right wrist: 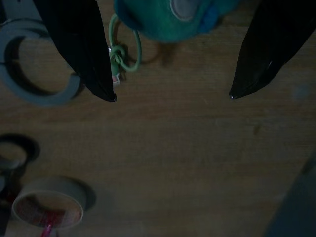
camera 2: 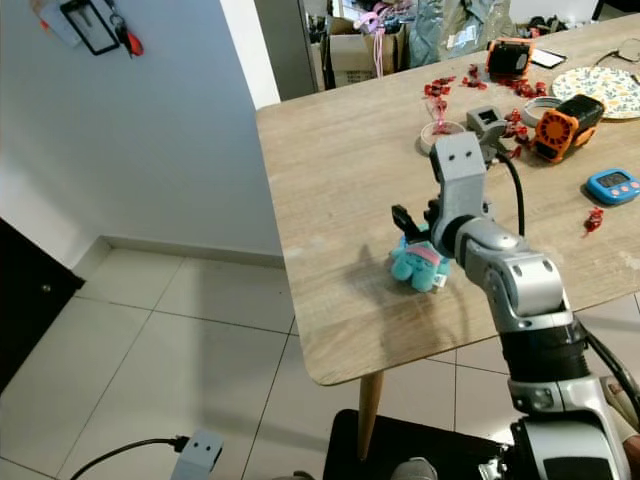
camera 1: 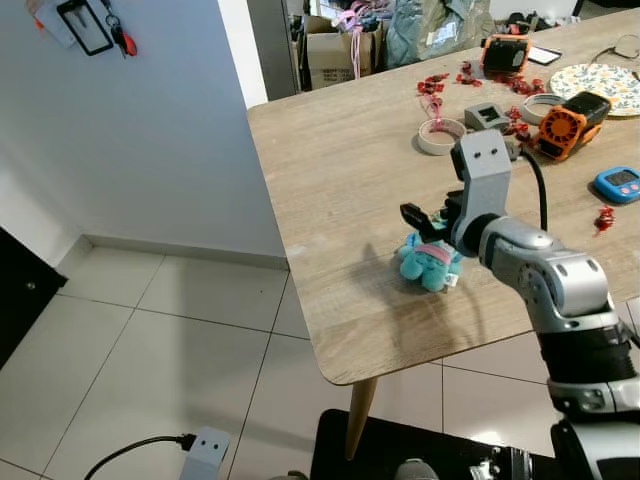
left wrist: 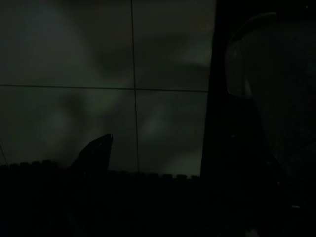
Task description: Hang keys on a hook
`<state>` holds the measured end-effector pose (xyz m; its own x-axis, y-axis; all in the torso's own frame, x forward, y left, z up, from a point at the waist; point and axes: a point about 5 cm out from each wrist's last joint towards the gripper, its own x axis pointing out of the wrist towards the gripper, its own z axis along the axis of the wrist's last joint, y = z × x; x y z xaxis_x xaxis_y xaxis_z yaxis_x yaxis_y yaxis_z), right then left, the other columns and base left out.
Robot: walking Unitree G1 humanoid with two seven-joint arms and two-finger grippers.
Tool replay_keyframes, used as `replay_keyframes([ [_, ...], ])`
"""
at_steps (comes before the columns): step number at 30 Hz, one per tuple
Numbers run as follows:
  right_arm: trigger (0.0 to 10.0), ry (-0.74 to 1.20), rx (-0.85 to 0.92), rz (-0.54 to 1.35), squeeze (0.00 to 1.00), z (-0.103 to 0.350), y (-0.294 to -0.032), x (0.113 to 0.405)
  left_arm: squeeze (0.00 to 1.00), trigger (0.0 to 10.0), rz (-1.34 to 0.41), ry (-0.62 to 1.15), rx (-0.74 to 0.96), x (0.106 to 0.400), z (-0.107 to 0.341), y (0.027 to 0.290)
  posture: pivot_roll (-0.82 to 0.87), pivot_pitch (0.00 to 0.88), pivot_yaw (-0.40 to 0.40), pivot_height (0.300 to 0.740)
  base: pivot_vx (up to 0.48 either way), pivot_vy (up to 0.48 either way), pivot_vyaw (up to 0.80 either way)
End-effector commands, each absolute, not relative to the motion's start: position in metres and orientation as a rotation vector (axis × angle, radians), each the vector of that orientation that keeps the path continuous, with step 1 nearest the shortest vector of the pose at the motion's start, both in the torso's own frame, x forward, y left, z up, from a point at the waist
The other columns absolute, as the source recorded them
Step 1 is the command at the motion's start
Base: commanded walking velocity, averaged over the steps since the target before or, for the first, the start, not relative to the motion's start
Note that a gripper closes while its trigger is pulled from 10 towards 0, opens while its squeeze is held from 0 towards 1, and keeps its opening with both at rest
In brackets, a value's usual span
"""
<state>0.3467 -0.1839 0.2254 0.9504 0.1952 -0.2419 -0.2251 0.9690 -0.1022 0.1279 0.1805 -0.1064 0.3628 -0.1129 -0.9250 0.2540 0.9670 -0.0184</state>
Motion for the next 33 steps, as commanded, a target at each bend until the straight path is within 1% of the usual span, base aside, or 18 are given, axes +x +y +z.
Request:
replay_keyframes([
  [1, 10.0, 0.303, -0.134, 0.182, 0.0, 0.214, -0.186, 0.348, 0.0, 10.0, -0.244, 1.252, 0.11, 0.106, -0.113, 0.177, -0.19, 0.189, 0.098, 0.74, 0.0, 0.0, 0.0],
  [8, 10.0, 0.346, -0.136, 0.155, 0.0, 0.209, -0.189, 0.347, 0.0, 10.0, -0.166, 1.215, 0.007, 0.106, -0.113, 0.175, -0.19, 0.186, 0.084, 0.74, 0.0, 0.0, 0.0],
  [9, 10.0, 0.353, -0.135, 0.155, 0.0, 0.208, -0.189, 0.346, 0.0, 10.0, -0.107, 1.169, -0.071, 0.107, -0.112, 0.174, -0.19, 0.18, 0.073, 0.74, 0.0, 0.0, 0.0],
  [11, 10.0, 0.355, -0.133, 0.154, 0.0, 0.208, -0.19, 0.346, 0.0, 10.0, -0.078, 1.144, -0.108, 0.108, -0.112, 0.173, -0.19, 0.18, 0.073, 0.74, 0.0, 0.0, 0.0],
  [14, 10.0, 0.358, -0.126, 0.15, 0.0, 0.207, -0.192, 0.346, 0.0, 10.0, 0.11, 0.97, -0.087, 0.137, -0.082, 0.264, -0.18, 0.178, 0.068, 0.74, 0.0, 0.0, 0.0],
  [15, 10.0, 0.358, -0.126, 0.15, 0.0, 0.207, -0.192, 0.346, 0.0, 10.0, 0.11, 0.97, -0.087, 0.137, -0.082, 0.264, -0.18, 0.178, 0.068, 0.74, 0.0, 0.0, 0.0],
  [16, 10.0, 0.362, -0.121, 0.142, 0.0, 0.206, -0.193, 0.347, 0.0, 10.0, 0.206, 0.892, -0.089, 0.146, -0.063, 0.302, -0.17, 0.18, 0.072, 0.74, 0.0, 0.0, 0.0],
  [17, 10.0, 0.362, -0.121, 0.142, 0.0, 0.206, -0.193, 0.347, 0.0, 10.0, 0.206, 0.892, -0.089, 0.146, -0.063, 0.302, -0.17, 0.18, 0.072, 0.74, 0.0, 0.0, 0.0],
  [20, 10.0, 0.368, -0.112, 0.123, 0.0, 0.204, -0.198, 0.344, 0.0, 10.0, 0.365, 0.744, -0.125, 0.152, -0.038, 0.342, -0.17, 0.181, 0.075, 0.74, 0.0, 0.0, 0.0],
  [21, 10.0, 0.368, -0.112, 0.123, 0.0, 0.204, -0.198, 0.344, 0.0, 10.0, 0.365, 0.744, -0.125, 0.152, -0.038, 0.342, -0.17, 0.181, 0.075, 0.74, 0.0, 0.0, 0.0],
  [23, 10.0, 0.371, -0.108, 0.114, 0.0, 0.203, -0.2, 0.343, 0.0, 10.0, 0.412, 0.652, -0.16, 0.157, -0.025, 0.357, -0.17, 0.181, 0.075, 0.74, 0.0, 0.0, 0.0],
  [24, 10.0, 0.378, -0.105, 0.097, 0.0, 0.201, -0.204, 0.341, 0.0, 10.0, 0.438, 0.483, -0.205, 0.169, 0.002, 0.38, -0.16, 0.183, 0.077, 0.74, 0.0, 0.0, 0.0],
  [28, 10.0, 0.382, -0.104, 0.088, 0.0, 0.2, -0.207, 0.341, 0.0, 10.0, 0.407, 0.378, -0.235, 0.178, 0.019, 0.389, -0.16, 0.182, 0.075, 0.74, 0.0, 0.0, 0.0],
  [29, 10.0, 0.385, -0.104, 0.085, 0.0, 0.2, -0.209, 0.341, 0.0, 10.0, 0.318, 0.283, -0.289, 0.189, 0.033, 0.391, -0.16, 0.181, 0.072, 0.74, 0.0, 0.0, 0.0],
  [30, 10.0, 0.385, -0.104, 0.085, 0.0, 0.2, -0.209, 0.341, 0.0, 10.0, 0.318, 0.283, -0.289, 0.189, 0.033, 0.391, -0.16, 0.181, 0.072, 0.74, 0.0, 0.0, 0.0],
  [31, 10.0, 0.389, -0.107, 0.082, 0.0, 0.2, -0.211, 0.34, 0.0, 10.0, 0.088, 0.093, -0.367, 0.212, 0.066, 0.389, -0.17, 0.179, 0.068, 0.74, 0.0, 0.0, 0.0],
  [32, 10.0, 0.39, -0.107, 0.081, 0.0, 0.2, -0.212, 0.34, 0.0, 10.0, -0.015, 0.017, -0.386, 0.221, 0.08, 0.387, -0.16, 0.176, 0.067, 0.74, 0.0, 0.0, 0.0],
  [33, 10.0, 0.39, -0.107, 0.081, 0.0, 0.2, -0.212, 0.34, 0.0, 10.0, -0.015, 0.017, -0.386, 0.221, 0.08, 0.387, -0.16, 0.176, 0.067, 0.74, 0.0, 0.0, 0.0],
])
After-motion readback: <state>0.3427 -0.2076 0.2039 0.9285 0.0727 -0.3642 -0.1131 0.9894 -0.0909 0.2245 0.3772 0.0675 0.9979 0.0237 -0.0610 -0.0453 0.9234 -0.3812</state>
